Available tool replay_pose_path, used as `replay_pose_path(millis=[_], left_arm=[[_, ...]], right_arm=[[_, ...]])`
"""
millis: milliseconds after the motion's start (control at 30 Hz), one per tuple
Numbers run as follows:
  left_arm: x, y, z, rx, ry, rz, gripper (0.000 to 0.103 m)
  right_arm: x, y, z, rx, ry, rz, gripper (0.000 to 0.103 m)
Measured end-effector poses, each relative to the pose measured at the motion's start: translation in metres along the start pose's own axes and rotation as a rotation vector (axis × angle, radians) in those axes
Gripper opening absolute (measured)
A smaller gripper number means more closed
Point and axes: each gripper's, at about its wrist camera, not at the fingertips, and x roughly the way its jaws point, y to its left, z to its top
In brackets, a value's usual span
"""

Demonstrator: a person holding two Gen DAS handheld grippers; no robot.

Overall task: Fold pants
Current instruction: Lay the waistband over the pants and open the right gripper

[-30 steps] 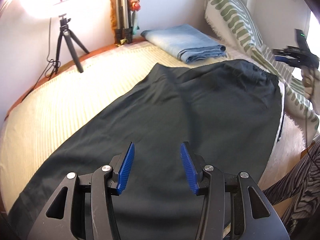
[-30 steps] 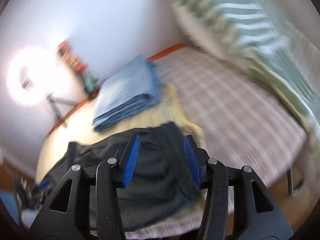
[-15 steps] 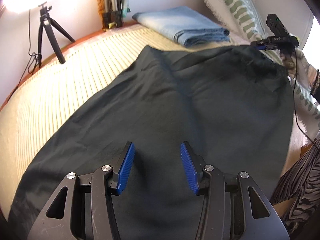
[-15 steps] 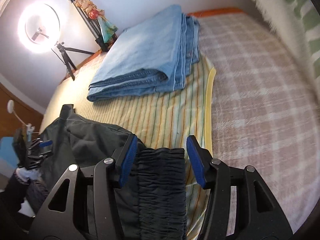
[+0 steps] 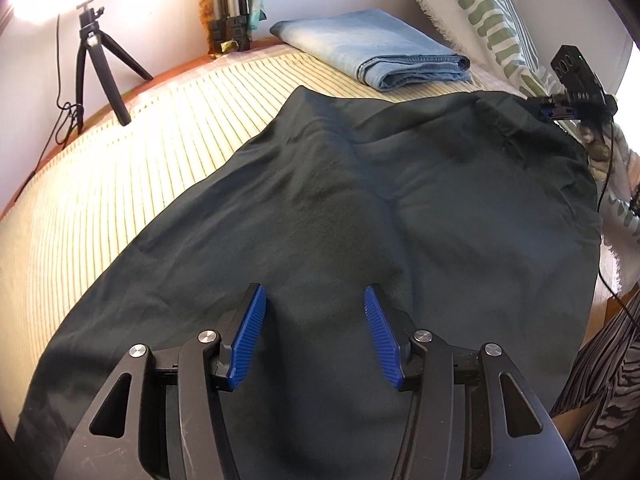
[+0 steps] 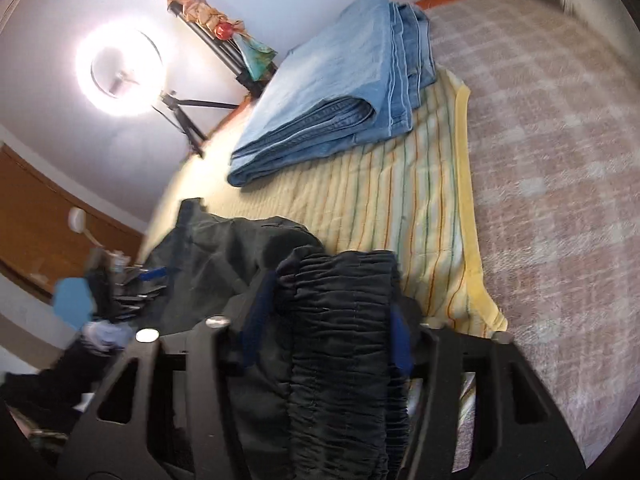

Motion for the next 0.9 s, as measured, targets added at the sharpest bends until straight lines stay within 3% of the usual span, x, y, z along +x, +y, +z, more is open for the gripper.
replay_pose_path(millis=[67, 100, 167, 233, 300, 367, 533, 600, 733, 800, 900], left_arm=[[0.0, 0.0, 0.0, 0.003, 0.0, 0.001, 0.051], [0.001, 0.001, 0.0, 0.001, -0.001, -0.001, 0.051], [0.001, 0.002, 0.0, 0.0, -0.003, -0.006, 0.052], [0.001, 0.002, 0.0, 0.002, -0.004, -0.005, 0.052], [0.0, 0.002, 0.0, 0.002, 0.0, 0.014, 0.052], [-0.001, 0.005, 0.001, -0.004, -0.002, 0.04, 0.052], [-0.023, 0.024, 0.005, -0.055, -0.049, 0.071, 0.052], [-0.041, 0.035, 0.005, -0.082, -0.082, 0.091, 0.052], [-0.088, 0.066, -0.01, -0.166, -0.15, 0.14, 0.052], [-0.111, 0.082, -0.021, -0.213, -0.172, 0.158, 0.052], [-0.15, 0.115, -0.047, -0.32, -0.205, 0.171, 0.052]], right_arm=[[-0.004, 0.016, -0.003, -0.04, -0.03, -0.075, 0.032], [-0.008, 0.025, -0.004, -0.054, -0.048, -0.11, 0.016], [-0.02, 0.036, -0.005, -0.045, -0.098, -0.218, 0.015], [-0.03, 0.034, -0.005, -0.023, -0.132, -0.271, 0.013], [-0.026, 0.027, -0.004, -0.016, -0.099, -0.38, 0.013], [-0.019, 0.022, -0.003, 0.009, -0.083, -0.417, 0.015], [-0.028, 0.042, 0.005, -0.042, -0.096, -0.455, 0.038], [-0.04, 0.061, 0.006, -0.089, -0.134, -0.502, 0.041], [-0.055, 0.1, 0.008, -0.145, -0.184, -0.499, 0.055], [-0.061, 0.12, 0.01, -0.176, -0.206, -0.497, 0.055], [-0.055, 0.151, 0.012, -0.209, -0.205, -0.428, 0.055]])
